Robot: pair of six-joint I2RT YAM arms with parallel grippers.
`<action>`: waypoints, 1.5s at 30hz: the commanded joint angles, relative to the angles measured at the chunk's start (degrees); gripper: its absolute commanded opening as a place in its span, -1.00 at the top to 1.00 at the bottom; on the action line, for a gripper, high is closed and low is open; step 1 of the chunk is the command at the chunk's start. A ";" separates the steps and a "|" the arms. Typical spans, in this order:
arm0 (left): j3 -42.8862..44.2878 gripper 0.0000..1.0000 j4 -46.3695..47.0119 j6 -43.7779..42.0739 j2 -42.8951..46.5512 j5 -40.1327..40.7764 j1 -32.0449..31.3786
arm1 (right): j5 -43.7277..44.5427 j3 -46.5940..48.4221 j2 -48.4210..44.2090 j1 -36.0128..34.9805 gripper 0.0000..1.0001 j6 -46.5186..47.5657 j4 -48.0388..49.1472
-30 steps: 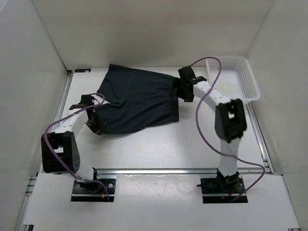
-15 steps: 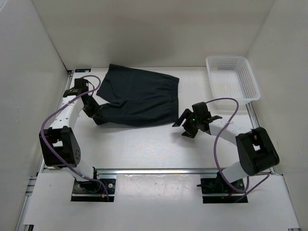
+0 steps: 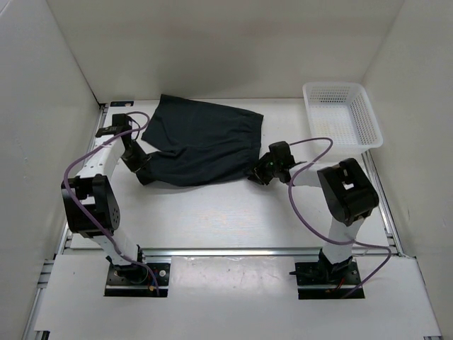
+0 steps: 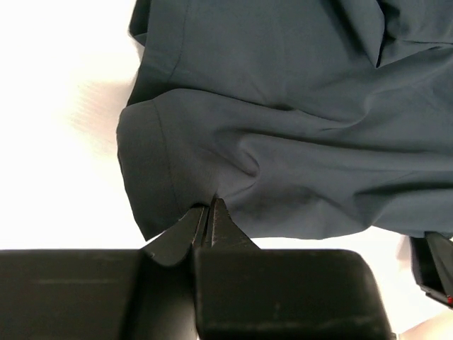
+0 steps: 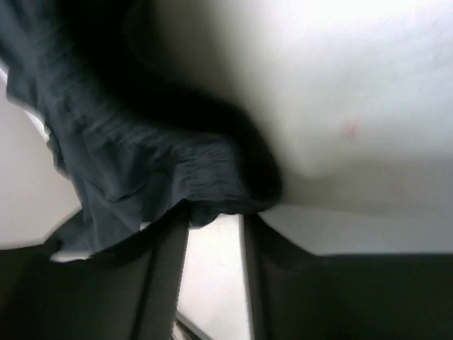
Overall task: Fold and stack the shorts
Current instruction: Flatten the shorts out
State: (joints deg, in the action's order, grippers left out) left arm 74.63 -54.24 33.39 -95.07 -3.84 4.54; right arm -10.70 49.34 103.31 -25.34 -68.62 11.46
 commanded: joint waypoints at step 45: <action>7.89 0.03 -0.25 -7.02 -13.73 0.85 -6.56 | 16.24 11.39 -4.17 0.56 1.00 15.80 -31.59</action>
State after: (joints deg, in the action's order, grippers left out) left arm 80.31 -56.03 26.94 -108.97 -3.07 -1.65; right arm 5.19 58.74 98.87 -24.82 -53.54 -19.64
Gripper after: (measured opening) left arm 0.484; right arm 0.020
